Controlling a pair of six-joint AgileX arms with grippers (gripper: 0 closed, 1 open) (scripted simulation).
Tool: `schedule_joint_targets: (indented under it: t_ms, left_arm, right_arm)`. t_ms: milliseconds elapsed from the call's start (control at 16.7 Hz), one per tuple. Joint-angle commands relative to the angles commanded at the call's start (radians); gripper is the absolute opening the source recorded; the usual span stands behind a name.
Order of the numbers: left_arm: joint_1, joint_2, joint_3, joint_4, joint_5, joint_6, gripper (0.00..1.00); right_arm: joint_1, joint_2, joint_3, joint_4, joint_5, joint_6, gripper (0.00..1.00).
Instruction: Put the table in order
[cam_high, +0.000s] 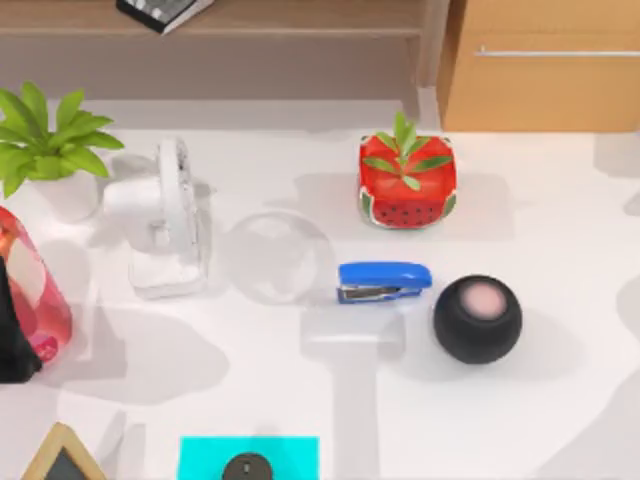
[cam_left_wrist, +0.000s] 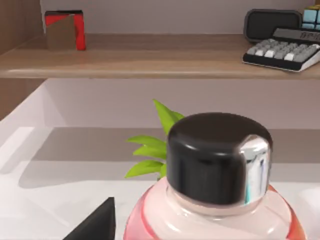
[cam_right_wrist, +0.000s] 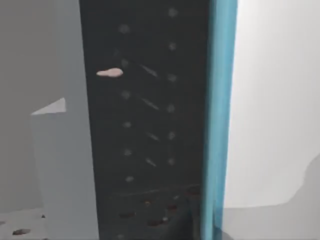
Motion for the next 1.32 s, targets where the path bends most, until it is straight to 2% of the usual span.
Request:
schedule_joint_targets:
  t_ms: [180,240,780,1320]
  left_arm:
    - [0.0,0.0,0.0,0.0,0.0,0.0,1.0]
    - [0.0,0.0,0.0,0.0,0.0,0.0,1.0]
    - [0.0,0.0,0.0,0.0,0.0,0.0,1.0]
    - [0.0,0.0,0.0,0.0,0.0,0.0,1.0]
  right_arm:
    - [0.0,0.0,0.0,0.0,0.0,0.0,0.98]
    - [0.0,0.0,0.0,0.0,0.0,0.0,1.0]
    - [-0.002,-0.004,-0.004,0.001,-0.002,-0.001,1.0]
    - [-0.067,-0.134,-0.194,0.052,-0.064,-0.02,1.0]
